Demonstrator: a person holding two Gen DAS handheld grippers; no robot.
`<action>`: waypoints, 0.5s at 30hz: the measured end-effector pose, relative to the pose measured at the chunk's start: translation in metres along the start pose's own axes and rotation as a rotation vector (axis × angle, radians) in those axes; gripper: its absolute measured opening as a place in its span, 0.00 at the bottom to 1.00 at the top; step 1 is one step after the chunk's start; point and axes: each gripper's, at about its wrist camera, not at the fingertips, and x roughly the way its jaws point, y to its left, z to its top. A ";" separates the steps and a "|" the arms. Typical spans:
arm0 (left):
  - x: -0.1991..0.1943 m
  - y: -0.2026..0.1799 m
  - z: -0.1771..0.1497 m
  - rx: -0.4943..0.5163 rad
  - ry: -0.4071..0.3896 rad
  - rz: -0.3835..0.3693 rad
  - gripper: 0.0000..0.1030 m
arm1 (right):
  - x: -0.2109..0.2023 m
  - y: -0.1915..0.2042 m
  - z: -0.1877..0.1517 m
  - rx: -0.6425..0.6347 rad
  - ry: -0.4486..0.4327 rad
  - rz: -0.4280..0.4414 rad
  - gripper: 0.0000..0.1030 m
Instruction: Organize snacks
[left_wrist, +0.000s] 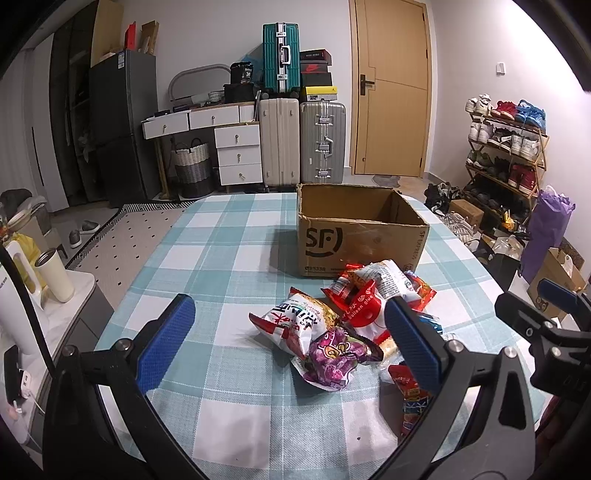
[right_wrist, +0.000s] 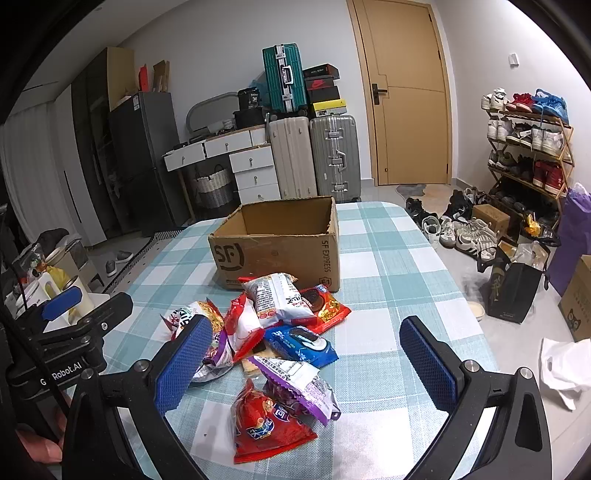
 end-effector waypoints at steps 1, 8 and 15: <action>0.000 0.000 0.000 0.000 0.000 0.001 0.99 | 0.000 0.000 0.000 -0.001 0.001 0.000 1.00; 0.000 0.001 -0.001 -0.001 0.007 0.004 0.99 | -0.001 -0.001 0.000 0.000 0.003 -0.003 1.00; 0.000 0.002 -0.001 0.000 0.007 0.001 0.99 | -0.001 -0.001 0.000 -0.001 0.004 -0.004 1.00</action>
